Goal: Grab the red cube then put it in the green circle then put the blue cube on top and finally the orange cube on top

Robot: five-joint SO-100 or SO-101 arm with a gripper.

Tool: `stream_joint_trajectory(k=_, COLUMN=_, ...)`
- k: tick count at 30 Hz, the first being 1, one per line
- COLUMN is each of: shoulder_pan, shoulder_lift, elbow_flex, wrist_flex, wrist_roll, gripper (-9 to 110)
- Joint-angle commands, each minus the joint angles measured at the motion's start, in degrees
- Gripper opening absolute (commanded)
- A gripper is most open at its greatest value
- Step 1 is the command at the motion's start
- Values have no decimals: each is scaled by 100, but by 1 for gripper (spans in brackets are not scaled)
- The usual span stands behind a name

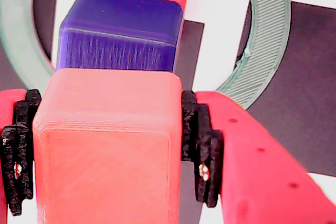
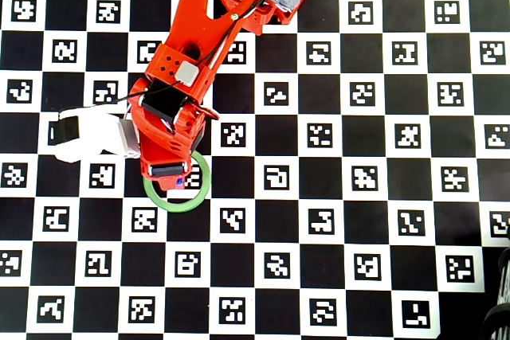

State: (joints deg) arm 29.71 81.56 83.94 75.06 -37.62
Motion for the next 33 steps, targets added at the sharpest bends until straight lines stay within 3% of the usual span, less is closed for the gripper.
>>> stream_joint_trajectory(k=1, shoulder_pan=-35, shoulder_lift=229, elbow_flex=-114, wrist_flex=-62, wrist_roll=-35, gripper=10)
stream_joint_trajectory(k=33, shoulder_pan=9, shoulder_lift=141, elbow_flex=-18, wrist_flex=-105, wrist_roll=598, gripper=9)
